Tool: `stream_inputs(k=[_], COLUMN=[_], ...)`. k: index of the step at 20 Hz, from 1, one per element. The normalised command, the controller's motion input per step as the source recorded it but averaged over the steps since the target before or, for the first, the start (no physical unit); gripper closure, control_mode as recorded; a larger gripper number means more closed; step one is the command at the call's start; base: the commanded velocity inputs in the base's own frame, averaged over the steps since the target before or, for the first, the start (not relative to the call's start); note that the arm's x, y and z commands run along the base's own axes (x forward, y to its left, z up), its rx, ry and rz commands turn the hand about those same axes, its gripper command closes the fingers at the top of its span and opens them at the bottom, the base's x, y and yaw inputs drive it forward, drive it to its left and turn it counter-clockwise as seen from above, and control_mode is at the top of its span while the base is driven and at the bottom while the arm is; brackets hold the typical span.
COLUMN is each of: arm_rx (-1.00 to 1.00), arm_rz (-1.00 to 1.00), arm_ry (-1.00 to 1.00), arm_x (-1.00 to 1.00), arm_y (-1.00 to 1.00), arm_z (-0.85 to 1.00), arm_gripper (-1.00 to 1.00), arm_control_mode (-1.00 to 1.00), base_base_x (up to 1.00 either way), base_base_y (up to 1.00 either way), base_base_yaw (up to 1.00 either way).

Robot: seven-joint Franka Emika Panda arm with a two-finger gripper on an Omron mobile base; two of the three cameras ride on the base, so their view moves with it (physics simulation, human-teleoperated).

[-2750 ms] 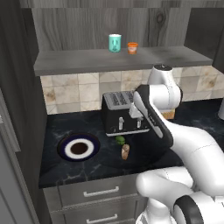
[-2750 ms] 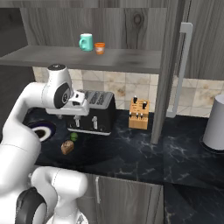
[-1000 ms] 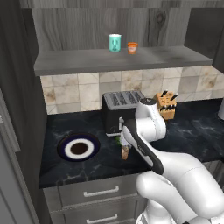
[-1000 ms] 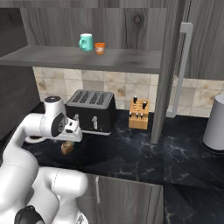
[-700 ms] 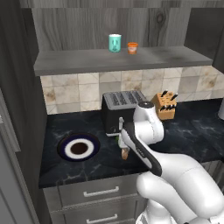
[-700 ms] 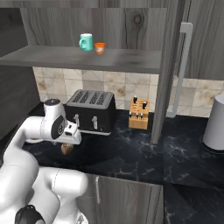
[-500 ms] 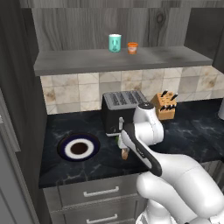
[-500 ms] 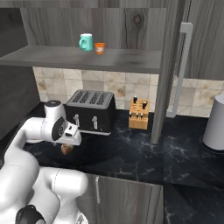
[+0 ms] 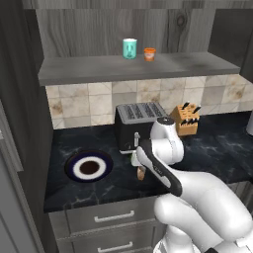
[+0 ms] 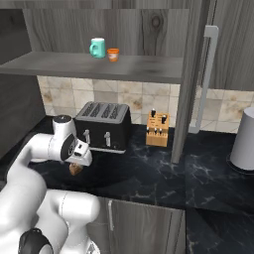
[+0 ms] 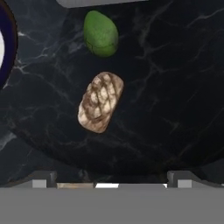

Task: Pick the avocado and bread from the counter and place them on the plate. Then pick the jam from the cabinet and place it next to the plate. Lastly close the cabinet door.

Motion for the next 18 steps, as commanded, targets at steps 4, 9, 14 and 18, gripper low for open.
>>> stream_inputs(k=[4, 9, 14, 18], arm_rx=[0.01, 0.0, 0.0, 0.0], arm_rz=[-0.05, 0.0, 0.0, 0.0], arm_ry=[0.0, 0.0, 0.0, 0.0], arm_x=[0.2, 0.14, 0.12, 0.13], arm_y=[0.14, 0.01, 0.0, 0.0], arm_z=[-0.02, -0.18, -0.18, -0.14], arm_gripper=[-1.0, -1.0, -1.0, -1.0], arm_control_mode=[-1.0, -1.0, -1.0, -1.0], base_base_x=[0.0, 0.0, 0.0, 0.0], base_base_y=[0.0, 0.0, 0.0, 0.0], base_base_yaw=[0.0, 0.0, 0.0, 0.0])
